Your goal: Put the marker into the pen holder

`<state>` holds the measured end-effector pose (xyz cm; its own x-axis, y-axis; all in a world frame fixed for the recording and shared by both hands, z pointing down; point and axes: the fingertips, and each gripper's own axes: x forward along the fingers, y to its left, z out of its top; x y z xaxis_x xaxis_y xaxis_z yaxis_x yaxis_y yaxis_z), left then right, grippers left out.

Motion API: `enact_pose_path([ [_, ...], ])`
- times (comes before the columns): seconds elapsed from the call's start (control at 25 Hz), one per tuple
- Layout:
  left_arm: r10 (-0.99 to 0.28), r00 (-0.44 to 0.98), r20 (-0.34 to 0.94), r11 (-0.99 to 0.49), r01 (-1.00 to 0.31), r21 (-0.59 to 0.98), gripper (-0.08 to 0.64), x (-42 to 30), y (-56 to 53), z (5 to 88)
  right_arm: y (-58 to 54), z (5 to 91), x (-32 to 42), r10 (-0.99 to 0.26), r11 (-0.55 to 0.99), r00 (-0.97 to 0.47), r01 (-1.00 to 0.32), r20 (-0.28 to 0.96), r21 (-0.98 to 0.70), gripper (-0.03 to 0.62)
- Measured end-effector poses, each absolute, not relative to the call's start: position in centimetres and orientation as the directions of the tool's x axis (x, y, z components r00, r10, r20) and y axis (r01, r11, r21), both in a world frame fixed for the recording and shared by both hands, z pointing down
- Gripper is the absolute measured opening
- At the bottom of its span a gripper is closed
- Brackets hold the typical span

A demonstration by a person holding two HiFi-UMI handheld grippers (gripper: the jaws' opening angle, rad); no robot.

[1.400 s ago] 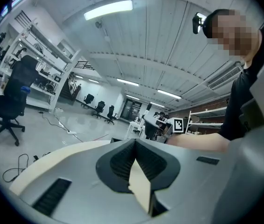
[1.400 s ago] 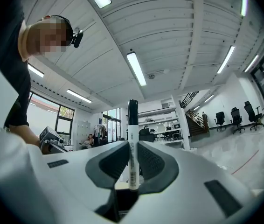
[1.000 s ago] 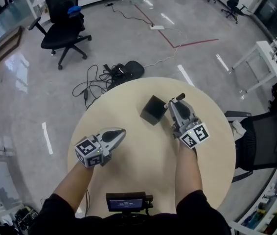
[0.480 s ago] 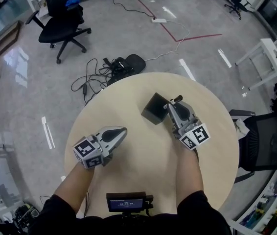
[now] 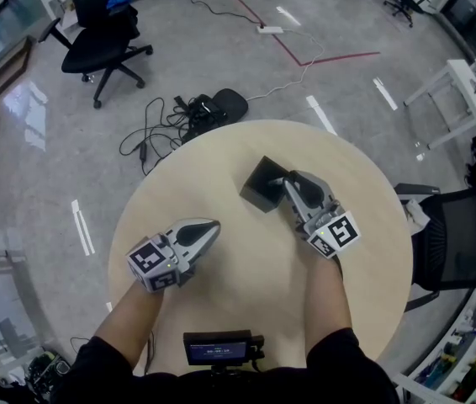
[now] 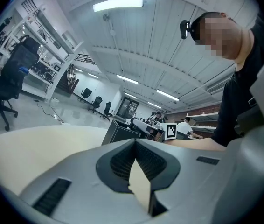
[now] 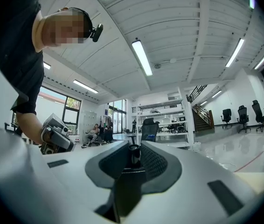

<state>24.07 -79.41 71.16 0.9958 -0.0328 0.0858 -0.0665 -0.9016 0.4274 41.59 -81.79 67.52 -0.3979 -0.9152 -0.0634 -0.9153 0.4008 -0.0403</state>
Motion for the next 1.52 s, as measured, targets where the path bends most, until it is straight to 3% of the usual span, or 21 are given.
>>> enact_pose_path([
  [0.6, -0.019, 0.997, 0.08, -0.915, -0.049, 0.401, -0.003, 23.1, -77.7, 70.2, -80.2, 65.4, 43.3, -0.948, 0.316, -0.312, -0.946, -0.064, -0.07, 0.064],
  [1.04, -0.062, 0.997, 0.037, -0.932, -0.071, 0.356, -0.003, 20.1, -76.0, 61.8, -75.6, 57.7, 40.7, -0.934, 0.358, -0.354, -0.929, -0.057, -0.092, 0.063],
  [1.52, -0.051, 0.999, 0.003, -0.945, -0.049, 0.323, -0.003, 15.2, -68.0, 51.2, -62.5, 51.2, 33.8, -0.932, 0.358, -0.363, -0.924, 0.015, -0.133, 0.061],
])
